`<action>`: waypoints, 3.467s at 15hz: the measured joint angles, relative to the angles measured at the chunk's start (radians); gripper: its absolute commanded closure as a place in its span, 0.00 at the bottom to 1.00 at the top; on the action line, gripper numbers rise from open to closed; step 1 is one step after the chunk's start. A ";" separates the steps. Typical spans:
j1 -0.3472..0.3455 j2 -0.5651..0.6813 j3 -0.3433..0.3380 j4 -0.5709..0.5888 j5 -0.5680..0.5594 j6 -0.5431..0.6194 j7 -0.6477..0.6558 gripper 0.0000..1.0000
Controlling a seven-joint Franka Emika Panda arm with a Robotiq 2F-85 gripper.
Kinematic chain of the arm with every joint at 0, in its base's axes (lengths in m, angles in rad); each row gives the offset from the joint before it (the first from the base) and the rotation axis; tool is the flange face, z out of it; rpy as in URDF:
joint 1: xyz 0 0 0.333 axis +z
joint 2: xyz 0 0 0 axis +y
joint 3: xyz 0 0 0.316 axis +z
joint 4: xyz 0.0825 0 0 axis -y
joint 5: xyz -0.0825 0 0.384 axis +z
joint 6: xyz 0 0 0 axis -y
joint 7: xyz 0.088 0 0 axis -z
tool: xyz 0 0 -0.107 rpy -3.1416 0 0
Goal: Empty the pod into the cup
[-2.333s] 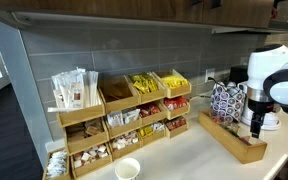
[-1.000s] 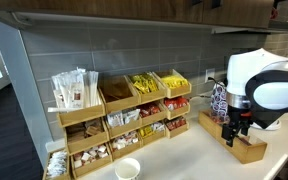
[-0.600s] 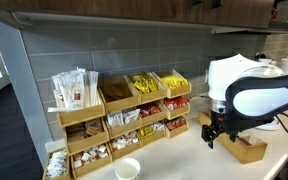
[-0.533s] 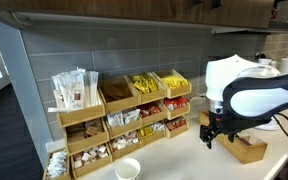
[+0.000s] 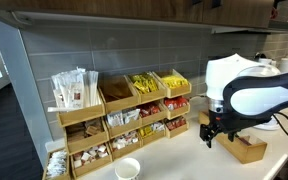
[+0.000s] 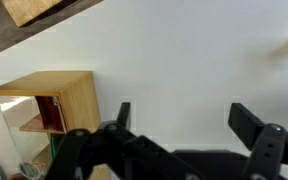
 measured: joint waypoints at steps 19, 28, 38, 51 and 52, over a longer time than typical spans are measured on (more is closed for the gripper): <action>0.056 0.241 0.095 0.068 0.114 0.096 0.647 0.00; 0.092 0.272 0.063 0.078 0.187 0.156 0.660 0.00; 0.135 0.301 0.016 0.006 0.418 0.349 0.677 0.00; 0.180 0.395 -0.049 -0.041 0.979 0.435 0.517 0.00; 0.181 0.401 -0.049 -0.045 1.009 0.462 0.483 0.00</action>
